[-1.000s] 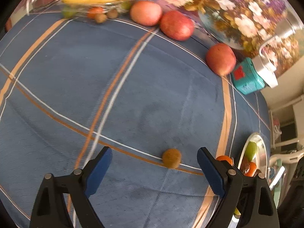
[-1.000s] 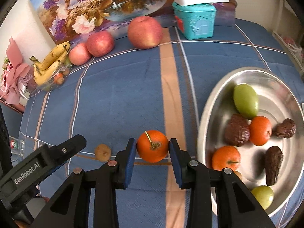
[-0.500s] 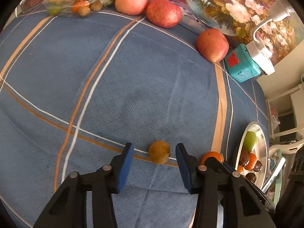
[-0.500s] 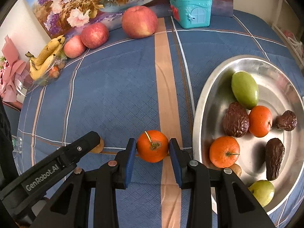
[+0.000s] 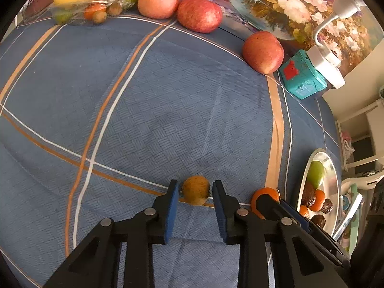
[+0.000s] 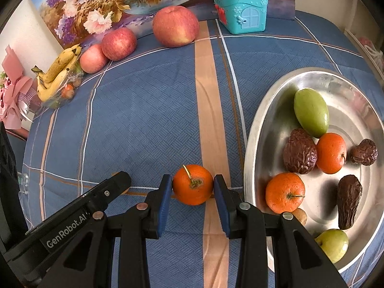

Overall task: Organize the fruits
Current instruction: 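Carry both fruits over the steel bowl and release them inside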

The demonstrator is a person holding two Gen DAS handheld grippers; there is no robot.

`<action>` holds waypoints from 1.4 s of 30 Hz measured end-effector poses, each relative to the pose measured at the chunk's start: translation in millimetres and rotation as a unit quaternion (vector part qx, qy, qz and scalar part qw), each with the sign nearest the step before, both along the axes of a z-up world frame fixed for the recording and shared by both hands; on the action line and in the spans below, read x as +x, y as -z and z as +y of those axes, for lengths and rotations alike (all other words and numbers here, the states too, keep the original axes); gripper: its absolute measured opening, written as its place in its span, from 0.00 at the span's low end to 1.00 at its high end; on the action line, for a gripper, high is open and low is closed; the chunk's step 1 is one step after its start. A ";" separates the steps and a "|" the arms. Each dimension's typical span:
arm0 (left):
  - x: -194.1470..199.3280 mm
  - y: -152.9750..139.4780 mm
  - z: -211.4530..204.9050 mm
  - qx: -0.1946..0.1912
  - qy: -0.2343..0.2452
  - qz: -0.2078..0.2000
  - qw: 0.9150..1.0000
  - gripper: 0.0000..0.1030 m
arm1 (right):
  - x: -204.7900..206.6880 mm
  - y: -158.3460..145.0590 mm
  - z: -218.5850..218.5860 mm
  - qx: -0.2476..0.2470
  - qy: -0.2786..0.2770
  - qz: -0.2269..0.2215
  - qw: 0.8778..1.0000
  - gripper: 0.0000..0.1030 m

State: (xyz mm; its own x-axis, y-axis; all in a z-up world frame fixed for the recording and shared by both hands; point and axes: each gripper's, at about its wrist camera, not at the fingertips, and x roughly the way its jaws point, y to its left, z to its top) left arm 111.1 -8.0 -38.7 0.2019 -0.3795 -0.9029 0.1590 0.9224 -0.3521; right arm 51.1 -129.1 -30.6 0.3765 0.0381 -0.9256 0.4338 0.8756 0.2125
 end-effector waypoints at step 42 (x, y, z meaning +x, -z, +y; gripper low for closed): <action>-18.2 -64.5 2.1 -0.031 0.004 -0.070 0.997 0.25 | -29.1 -42.4 -14.2 0.002 0.013 -0.049 0.999 0.36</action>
State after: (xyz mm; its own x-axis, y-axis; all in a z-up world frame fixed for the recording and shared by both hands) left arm 93.0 -5.9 25.8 0.3206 -0.4355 -0.8412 0.2170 0.8982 -0.3823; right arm 22.0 -143.2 11.8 0.4668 0.0304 -0.8838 0.4324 0.8639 0.2581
